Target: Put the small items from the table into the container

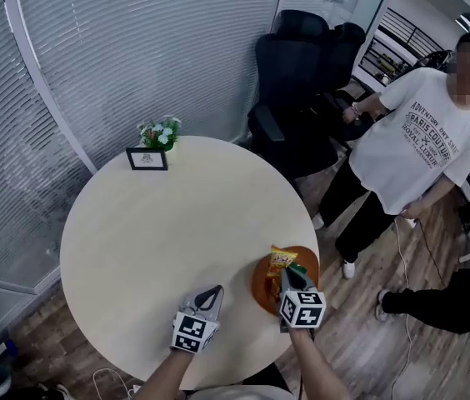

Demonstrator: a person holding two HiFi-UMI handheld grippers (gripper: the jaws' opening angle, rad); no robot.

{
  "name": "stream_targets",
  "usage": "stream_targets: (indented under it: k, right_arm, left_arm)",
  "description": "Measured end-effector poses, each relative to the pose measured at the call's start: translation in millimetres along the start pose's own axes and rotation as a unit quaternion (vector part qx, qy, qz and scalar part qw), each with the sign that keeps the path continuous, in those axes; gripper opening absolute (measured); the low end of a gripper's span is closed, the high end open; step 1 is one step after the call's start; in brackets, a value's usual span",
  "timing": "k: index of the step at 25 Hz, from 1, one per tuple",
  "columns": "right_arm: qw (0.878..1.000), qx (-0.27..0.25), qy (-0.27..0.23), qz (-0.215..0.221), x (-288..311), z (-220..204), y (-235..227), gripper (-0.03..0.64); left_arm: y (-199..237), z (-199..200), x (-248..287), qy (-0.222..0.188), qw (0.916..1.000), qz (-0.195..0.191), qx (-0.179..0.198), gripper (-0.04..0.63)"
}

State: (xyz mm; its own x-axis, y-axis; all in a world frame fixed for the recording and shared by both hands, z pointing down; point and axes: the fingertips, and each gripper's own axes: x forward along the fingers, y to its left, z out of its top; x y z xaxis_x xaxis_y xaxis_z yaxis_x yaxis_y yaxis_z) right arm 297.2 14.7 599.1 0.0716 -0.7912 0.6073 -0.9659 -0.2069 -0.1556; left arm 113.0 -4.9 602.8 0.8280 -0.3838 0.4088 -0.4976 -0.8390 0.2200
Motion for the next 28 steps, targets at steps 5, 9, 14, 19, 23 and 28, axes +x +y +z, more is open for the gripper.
stream_targets:
  k: [5,9,14,19,23,28]
  right_arm:
    - [0.999,0.021,0.047,-0.015,-12,-39,-29,0.014]
    - [0.997,0.031,0.069,-0.018,-8,-58,-34,0.015]
    - [0.996,0.01,0.067,-0.053,-4,-59,-43,0.043]
    - [0.998,-0.002,-0.004,-0.059,-17,-22,-32,0.1]
    - [0.998,-0.017,-0.057,0.009,-22,13,21,0.002]
    - [0.988,-0.062,-0.054,0.127,-9,12,131,0.002]
  left_arm:
    - [-25,1,11,0.004,0.9998,-0.013,0.012,-0.003]
    - [-30,-4,12,0.011,0.9998,-0.014,0.008,-0.003]
    - [-23,-7,6,0.011,0.9999,-0.003,0.002,-0.003]
    - [-9,-7,-2,0.006,0.9998,0.013,-0.012,-0.003]
    - [3,-6,-14,-0.007,0.9992,0.034,-0.018,-0.003]
    - [26,-2,-47,-0.024,0.9967,0.072,-0.029,-0.003]
